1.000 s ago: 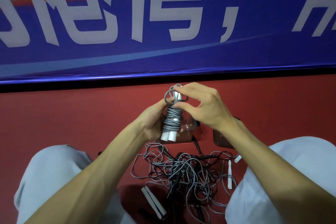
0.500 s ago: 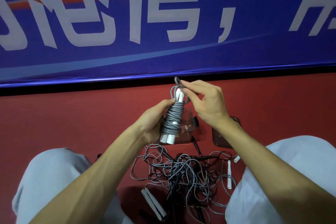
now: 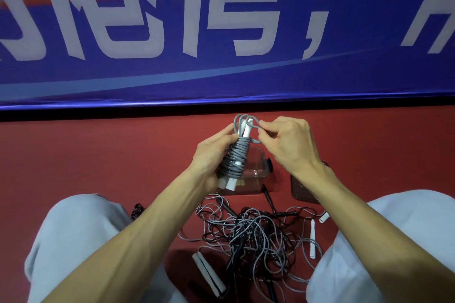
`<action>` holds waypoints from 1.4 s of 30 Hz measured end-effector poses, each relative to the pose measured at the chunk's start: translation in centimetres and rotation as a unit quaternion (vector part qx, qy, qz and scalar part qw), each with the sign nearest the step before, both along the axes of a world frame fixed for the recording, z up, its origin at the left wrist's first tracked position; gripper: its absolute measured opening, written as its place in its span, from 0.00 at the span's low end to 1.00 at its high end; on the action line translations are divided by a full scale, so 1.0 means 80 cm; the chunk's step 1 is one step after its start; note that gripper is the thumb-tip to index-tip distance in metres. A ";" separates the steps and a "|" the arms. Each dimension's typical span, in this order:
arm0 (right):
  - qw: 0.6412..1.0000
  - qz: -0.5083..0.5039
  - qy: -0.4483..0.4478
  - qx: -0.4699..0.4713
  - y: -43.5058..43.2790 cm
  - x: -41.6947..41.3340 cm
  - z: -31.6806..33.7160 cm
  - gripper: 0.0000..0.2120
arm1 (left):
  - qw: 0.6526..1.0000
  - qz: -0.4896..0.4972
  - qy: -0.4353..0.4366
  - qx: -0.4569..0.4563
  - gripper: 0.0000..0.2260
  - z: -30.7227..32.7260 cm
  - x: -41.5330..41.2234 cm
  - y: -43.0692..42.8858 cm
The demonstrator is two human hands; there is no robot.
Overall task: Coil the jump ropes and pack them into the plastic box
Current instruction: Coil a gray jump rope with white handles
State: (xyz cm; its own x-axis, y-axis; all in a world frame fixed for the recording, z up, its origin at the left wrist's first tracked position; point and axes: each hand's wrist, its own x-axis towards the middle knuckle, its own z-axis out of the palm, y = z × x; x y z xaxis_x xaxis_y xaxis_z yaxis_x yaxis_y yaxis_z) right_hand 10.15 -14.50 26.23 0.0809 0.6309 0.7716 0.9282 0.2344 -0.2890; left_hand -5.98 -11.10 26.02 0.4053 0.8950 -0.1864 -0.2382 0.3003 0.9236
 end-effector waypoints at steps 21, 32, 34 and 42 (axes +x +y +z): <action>0.992 0.040 0.053 -0.106 -0.013 -0.012 -0.004 0.16 | 0.837 0.050 0.349 0.419 0.17 -0.019 -0.001 0.011; 0.921 0.065 0.146 -0.355 -0.020 -0.011 0.011 0.02 | 0.689 -0.002 0.522 0.503 0.15 -0.012 -0.011 0.013; 0.929 0.030 0.100 -0.354 -0.023 -0.014 0.014 0.06 | 0.673 -0.021 0.536 0.509 0.14 -0.015 -0.010 0.013; 0.897 0.024 0.372 -0.238 -0.001 0.015 0.013 0.07 | 0.795 -0.020 0.430 0.428 0.13 -0.021 -0.009 0.025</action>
